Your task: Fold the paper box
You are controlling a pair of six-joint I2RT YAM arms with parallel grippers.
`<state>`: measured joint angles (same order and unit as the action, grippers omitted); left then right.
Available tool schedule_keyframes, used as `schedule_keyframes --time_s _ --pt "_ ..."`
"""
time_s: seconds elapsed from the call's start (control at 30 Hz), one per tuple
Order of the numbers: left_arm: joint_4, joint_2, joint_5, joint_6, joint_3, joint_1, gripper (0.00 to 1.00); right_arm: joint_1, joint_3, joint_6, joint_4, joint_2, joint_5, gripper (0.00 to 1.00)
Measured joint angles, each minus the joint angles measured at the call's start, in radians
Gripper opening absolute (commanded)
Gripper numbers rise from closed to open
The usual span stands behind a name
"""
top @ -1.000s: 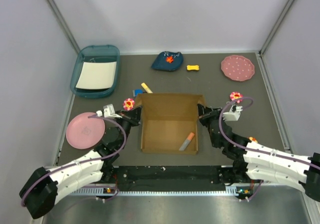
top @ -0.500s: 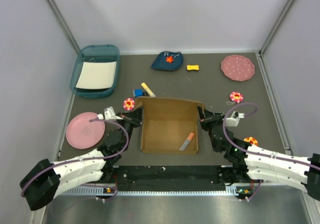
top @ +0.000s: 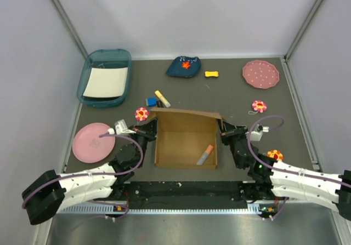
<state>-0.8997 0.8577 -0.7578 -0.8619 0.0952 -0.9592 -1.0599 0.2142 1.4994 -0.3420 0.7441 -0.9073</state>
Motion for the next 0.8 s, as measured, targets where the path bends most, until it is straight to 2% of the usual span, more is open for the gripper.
schedule_keyframes --time_s 0.2,0.3,0.43,0.63,0.8 --pt "-0.121 0.120 -0.034 0.020 0.000 -0.005 0.00 0.000 -0.006 0.016 -0.117 0.104 -0.039 0.00" --pt "-0.189 0.241 -0.027 0.019 -0.003 -0.005 0.00 0.000 -0.028 0.035 -0.118 0.206 -0.076 0.00" --pt "-0.249 0.275 -0.026 0.022 -0.010 -0.008 0.00 -0.031 -0.033 0.095 -0.117 0.227 -0.129 0.00" --pt "-0.160 0.185 -0.042 0.024 -0.014 -0.037 0.00 -0.070 -0.033 0.128 -0.027 0.176 -0.162 0.00" --pt "0.047 -0.005 -0.032 0.030 -0.021 -0.066 0.00 -0.104 -0.021 0.110 0.109 0.078 -0.161 0.11"
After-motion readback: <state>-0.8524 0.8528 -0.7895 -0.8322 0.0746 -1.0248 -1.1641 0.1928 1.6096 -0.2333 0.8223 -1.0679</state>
